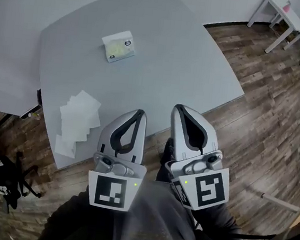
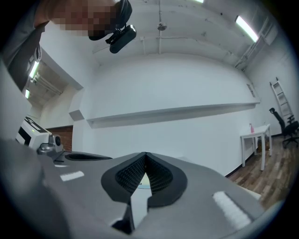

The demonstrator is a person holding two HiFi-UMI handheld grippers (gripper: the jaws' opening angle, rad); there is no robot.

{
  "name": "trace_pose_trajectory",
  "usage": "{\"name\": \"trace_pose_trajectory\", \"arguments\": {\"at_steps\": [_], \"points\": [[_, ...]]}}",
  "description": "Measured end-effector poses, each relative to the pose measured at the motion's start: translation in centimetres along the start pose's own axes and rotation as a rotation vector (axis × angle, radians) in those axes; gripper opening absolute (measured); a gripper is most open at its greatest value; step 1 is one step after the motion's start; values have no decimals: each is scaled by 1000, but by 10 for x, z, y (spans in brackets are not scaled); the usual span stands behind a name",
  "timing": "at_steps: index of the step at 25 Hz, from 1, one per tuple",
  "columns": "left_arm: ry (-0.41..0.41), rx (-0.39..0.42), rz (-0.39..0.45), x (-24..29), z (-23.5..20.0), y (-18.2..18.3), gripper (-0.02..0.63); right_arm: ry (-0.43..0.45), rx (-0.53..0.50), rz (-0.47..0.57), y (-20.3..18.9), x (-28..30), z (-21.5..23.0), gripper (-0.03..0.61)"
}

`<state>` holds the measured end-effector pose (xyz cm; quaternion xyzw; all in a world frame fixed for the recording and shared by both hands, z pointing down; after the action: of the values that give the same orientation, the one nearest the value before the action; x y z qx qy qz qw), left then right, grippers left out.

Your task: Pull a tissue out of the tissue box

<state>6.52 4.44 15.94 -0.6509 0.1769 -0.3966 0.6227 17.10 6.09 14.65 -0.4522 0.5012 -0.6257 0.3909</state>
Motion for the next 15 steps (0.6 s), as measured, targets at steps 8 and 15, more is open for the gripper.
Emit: {"name": "trace_pose_trajectory", "arguments": {"at_steps": [8, 15], "points": [[179, -70, -66, 99, -12, 29, -2, 232, 19, -67, 4, 84, 82, 2], [359, -104, -66, 121, -51, 30, -2, 373, -15, -82, 11, 148, 94, 2]]}}
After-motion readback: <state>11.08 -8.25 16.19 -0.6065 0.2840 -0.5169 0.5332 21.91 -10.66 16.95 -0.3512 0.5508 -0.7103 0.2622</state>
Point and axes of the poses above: the fingertips, and each gripper's own axes: x forward along the fingers, z to its right, y out of its top, the point moved 4 cm from there along -x, backward along the fingers, and after that the axes turned 12 degrees about -z, right-handed, at the moved point
